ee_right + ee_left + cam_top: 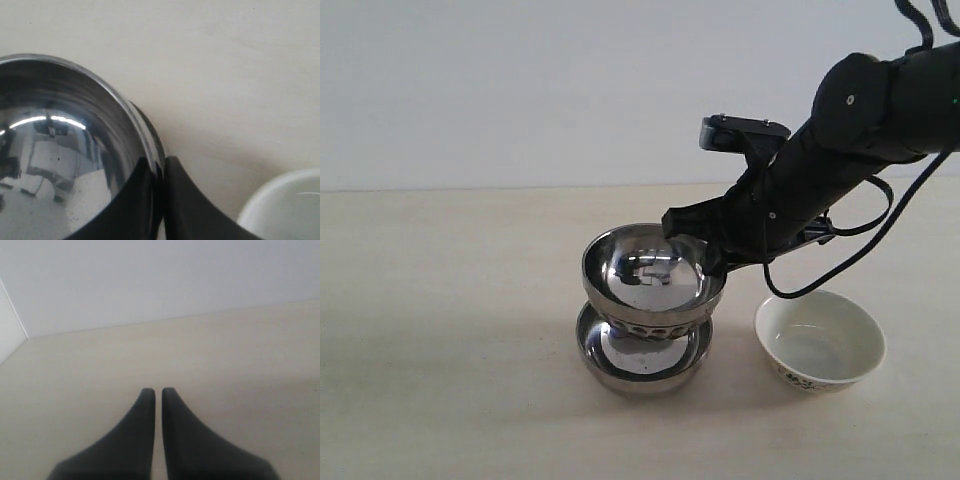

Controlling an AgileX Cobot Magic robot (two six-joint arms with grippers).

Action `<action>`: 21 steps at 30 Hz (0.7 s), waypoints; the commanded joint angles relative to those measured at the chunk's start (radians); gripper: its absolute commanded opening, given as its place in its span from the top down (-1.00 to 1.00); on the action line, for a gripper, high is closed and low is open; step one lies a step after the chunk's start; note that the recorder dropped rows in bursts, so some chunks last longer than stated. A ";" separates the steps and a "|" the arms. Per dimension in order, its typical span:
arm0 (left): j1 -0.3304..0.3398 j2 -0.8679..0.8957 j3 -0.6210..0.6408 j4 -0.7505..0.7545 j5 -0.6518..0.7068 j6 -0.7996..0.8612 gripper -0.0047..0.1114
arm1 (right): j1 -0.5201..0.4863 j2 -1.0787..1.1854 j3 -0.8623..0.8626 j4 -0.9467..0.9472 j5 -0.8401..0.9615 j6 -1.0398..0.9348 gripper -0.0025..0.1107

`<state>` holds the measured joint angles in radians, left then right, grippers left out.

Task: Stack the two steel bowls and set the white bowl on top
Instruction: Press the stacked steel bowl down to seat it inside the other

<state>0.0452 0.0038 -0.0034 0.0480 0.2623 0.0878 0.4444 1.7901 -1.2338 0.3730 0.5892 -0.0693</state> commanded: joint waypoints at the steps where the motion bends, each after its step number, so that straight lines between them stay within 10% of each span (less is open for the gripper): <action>1: 0.002 -0.004 0.003 -0.007 -0.008 -0.010 0.85 | 0.022 0.016 0.004 0.011 -0.032 -0.013 0.96; 21: 0.002 -0.004 0.003 -0.007 -0.008 -0.010 0.85 | 0.044 0.046 0.006 -0.018 -0.033 -0.020 0.96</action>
<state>0.0452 0.0038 -0.0034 0.0480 0.2623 0.0878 0.4879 1.8225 -1.2338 0.3633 0.5573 -0.0775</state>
